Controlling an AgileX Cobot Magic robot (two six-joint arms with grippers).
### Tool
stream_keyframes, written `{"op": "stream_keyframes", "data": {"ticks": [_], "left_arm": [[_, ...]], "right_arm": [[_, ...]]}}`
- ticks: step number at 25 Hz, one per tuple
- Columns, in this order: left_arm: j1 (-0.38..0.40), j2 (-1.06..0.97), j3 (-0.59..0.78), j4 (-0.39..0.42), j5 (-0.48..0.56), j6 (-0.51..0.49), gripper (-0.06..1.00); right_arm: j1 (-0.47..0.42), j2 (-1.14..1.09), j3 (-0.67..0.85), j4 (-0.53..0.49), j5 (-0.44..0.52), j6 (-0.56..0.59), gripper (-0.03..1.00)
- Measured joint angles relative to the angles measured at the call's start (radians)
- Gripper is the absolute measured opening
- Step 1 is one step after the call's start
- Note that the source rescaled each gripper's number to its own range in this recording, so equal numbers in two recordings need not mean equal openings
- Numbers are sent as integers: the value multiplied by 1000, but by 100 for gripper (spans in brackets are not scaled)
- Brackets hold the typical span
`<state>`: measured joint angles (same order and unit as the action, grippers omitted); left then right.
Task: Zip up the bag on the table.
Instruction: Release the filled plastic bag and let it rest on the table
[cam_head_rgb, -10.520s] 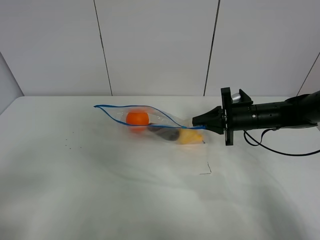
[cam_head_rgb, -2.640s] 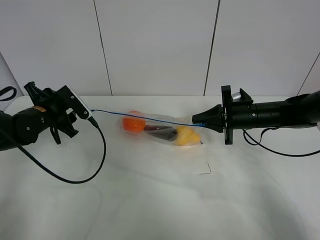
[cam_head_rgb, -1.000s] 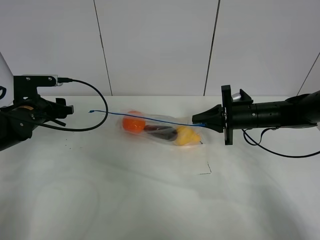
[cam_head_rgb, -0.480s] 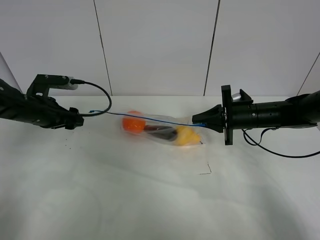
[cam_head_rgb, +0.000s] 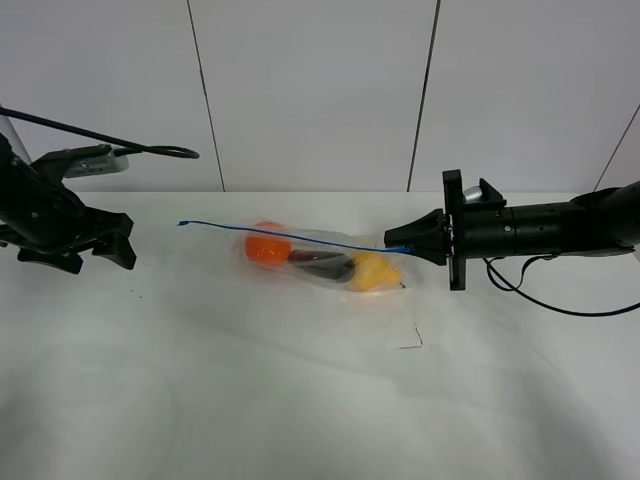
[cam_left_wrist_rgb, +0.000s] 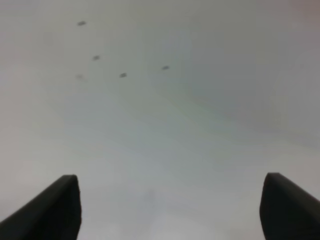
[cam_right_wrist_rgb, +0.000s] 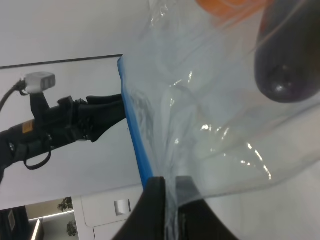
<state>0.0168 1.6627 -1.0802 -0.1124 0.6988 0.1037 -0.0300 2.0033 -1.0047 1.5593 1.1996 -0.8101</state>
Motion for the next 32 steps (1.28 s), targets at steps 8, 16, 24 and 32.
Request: {"op": "stream_keyframes", "data": {"ticks": [8, 16, 24, 32], "left_arm": [[0, 0, -7, 22, 82, -41, 99], [0, -5, -7, 69, 341, -78, 100], [0, -50, 60, 72, 487, -96, 100], [0, -320, 397, 72, 475, -104, 100]], "right_arm": [[0, 0, 0, -4, 0, 0, 0], [0, 0, 0, -15, 2, 0, 0], [0, 0, 0, -17, 2, 0, 0], [0, 0, 0, -20, 2, 0, 0]]}}
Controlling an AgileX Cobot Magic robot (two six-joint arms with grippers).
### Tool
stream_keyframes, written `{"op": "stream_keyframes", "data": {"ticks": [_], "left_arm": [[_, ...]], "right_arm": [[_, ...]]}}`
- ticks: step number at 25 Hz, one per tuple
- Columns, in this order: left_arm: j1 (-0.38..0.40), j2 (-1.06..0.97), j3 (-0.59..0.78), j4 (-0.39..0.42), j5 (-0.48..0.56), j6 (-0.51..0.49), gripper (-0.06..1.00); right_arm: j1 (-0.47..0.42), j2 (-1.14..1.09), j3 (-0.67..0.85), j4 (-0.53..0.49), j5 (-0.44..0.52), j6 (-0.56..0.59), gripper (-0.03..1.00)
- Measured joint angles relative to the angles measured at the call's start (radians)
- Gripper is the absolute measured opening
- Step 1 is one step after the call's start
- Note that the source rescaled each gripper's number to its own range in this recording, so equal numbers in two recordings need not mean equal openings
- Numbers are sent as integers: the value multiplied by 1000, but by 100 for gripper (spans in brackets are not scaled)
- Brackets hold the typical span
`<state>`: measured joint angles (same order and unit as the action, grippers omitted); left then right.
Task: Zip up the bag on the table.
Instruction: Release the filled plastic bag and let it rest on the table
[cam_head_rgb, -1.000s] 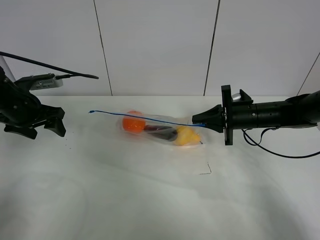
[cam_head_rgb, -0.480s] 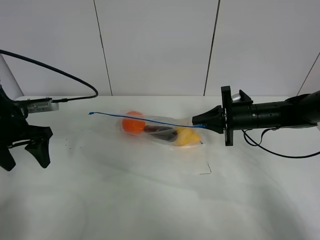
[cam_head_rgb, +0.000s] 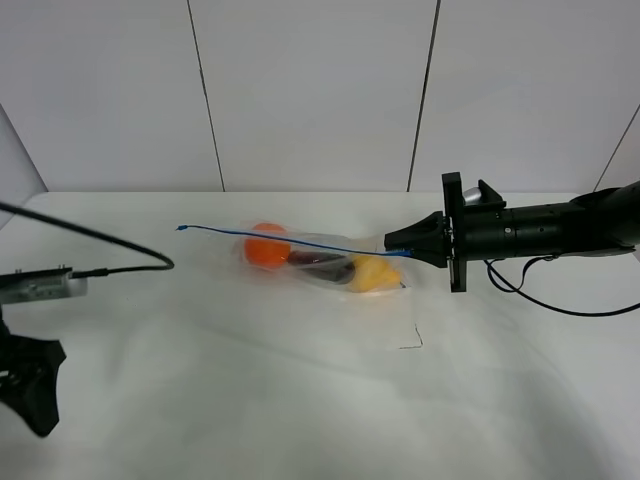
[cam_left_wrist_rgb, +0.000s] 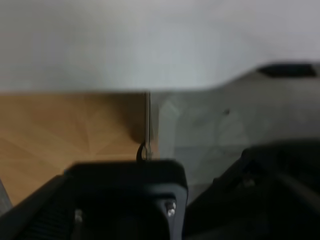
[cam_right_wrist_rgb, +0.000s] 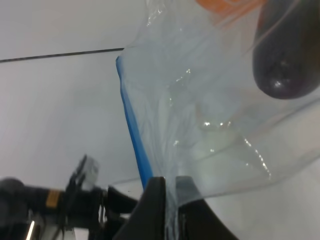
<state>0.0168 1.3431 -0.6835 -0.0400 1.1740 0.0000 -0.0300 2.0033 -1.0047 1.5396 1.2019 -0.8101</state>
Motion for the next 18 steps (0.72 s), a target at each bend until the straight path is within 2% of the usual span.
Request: {"op": "stream_keyframes", "data": {"ticks": [6, 11, 18], "left_arm": [[0, -262, 178, 0, -109, 10, 100], [0, -454, 184, 0, -118, 52, 100], [0, -650, 186, 0, -115, 62, 100]], "right_arm": [[0, 0, 0, -1, 0, 0, 0], [0, 0, 0, -1, 0, 0, 0], [0, 0, 0, -1, 0, 0, 0]]}}
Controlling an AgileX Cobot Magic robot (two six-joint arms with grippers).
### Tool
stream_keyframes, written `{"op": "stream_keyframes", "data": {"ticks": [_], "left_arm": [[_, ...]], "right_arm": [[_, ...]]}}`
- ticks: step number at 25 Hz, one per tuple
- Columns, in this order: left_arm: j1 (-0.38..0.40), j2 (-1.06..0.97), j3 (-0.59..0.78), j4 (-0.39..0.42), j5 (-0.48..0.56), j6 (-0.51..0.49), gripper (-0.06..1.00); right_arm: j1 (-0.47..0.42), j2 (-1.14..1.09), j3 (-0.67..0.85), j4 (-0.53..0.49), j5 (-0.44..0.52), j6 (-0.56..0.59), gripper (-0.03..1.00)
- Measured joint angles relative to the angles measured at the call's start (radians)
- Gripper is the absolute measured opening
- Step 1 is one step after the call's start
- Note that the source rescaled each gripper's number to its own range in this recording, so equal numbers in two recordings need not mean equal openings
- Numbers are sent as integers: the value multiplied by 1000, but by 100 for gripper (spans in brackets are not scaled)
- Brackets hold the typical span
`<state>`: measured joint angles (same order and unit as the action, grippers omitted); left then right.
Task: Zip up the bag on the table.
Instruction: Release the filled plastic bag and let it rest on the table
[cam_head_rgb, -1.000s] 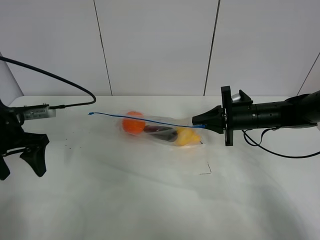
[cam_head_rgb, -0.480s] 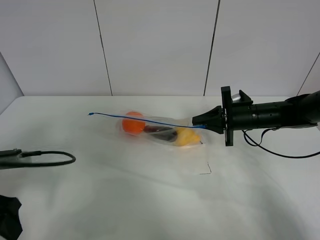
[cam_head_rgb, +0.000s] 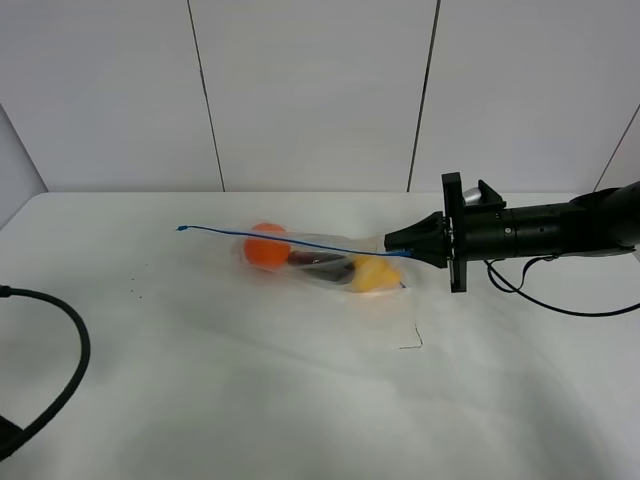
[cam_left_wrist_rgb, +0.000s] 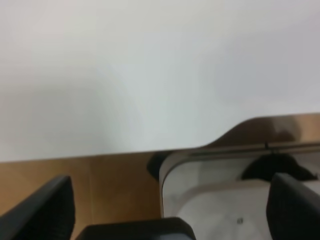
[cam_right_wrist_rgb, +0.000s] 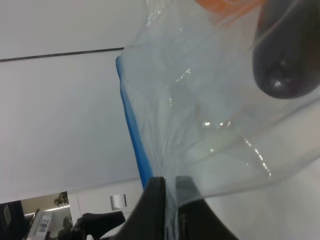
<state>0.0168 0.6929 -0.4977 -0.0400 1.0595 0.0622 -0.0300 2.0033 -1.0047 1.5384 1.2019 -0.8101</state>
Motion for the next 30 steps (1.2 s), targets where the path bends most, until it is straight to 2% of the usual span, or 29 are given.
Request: {"op": "stream_keyframes", "data": {"ticks": [6, 16, 20, 24, 26, 27, 30], "left_arm": [[0, -166, 3, 0, -1, 0, 100], [0, -573, 3, 0, -3, 1, 100], [0, -679, 3, 0, -2, 1, 100], [0, -698, 3, 0, 0, 1, 100], [0, -699, 3, 0, 0, 1, 100], [0, -699, 3, -1, 0, 1, 100], [0, -699, 3, -1, 0, 1, 100]], "right_arm": [[0, 0, 0, -2, 0, 0, 0], [0, 0, 0, -3, 0, 0, 0], [0, 0, 0, -3, 0, 0, 0], [0, 0, 0, -14, 0, 0, 0], [0, 0, 0, -32, 0, 1, 9], [0, 0, 0, -44, 0, 7, 21], [0, 0, 0, -79, 0, 29, 71]]}}
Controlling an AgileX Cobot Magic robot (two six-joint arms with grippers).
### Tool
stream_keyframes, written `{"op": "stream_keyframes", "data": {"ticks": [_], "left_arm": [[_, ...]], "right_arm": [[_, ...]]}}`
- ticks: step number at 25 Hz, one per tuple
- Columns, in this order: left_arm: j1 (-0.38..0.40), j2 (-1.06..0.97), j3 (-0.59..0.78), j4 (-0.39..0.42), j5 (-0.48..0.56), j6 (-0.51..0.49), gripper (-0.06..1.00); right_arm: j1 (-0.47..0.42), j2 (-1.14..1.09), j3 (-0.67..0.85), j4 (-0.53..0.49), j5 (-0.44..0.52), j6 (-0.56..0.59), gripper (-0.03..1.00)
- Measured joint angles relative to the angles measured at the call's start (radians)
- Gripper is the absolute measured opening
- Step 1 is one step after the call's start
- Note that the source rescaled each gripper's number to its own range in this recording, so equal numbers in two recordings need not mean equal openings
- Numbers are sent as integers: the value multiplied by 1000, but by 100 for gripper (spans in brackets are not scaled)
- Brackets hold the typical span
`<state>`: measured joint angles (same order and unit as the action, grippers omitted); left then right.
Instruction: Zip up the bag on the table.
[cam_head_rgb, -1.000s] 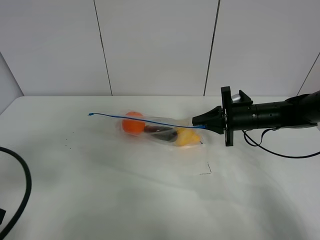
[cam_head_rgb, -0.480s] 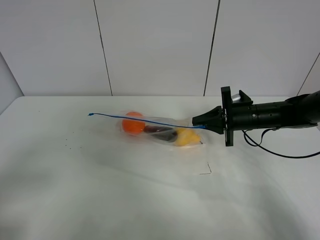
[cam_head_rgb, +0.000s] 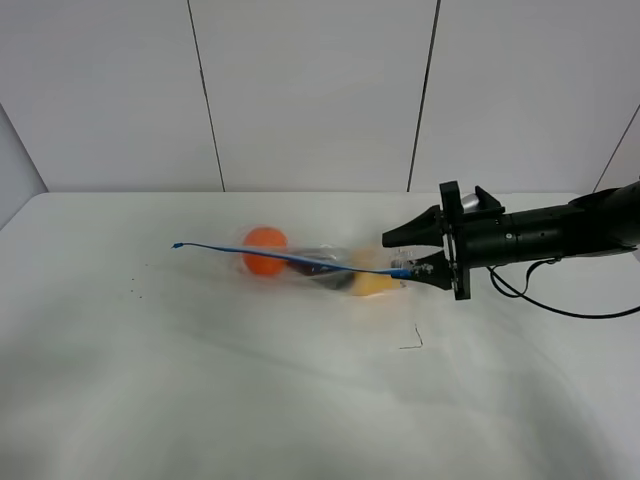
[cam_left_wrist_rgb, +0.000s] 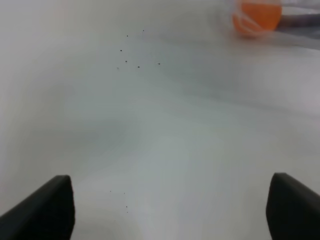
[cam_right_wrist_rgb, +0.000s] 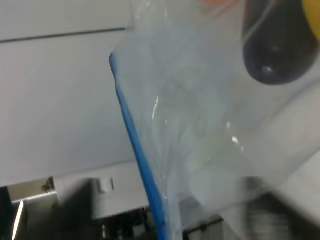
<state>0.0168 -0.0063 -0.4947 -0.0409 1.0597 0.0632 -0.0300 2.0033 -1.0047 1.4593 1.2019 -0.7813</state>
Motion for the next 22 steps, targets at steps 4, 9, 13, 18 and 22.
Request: {"op": "stream_keyframes", "data": {"ticks": [4, 9, 13, 18, 22], "left_arm": [[0, 0, 0, 0, 0, 0, 100], [0, -1, 0, 0, 0, 0, 100], [0, -1, 0, 0, 0, 0, 100], [0, -1, 0, 0, 0, 0, 100], [0, -1, 0, 0, 0, 0, 100]], "right_arm": [[-10, -2, -17, -84, 0, 21, 97], [-13, -8, -196, -408, 4, 184, 100], [-9, -10, -384, -803, -16, 403, 100], [-9, -10, -528, -1129, -48, 603, 100], [-9, -10, -546, -1237, -37, 637, 100]]}}
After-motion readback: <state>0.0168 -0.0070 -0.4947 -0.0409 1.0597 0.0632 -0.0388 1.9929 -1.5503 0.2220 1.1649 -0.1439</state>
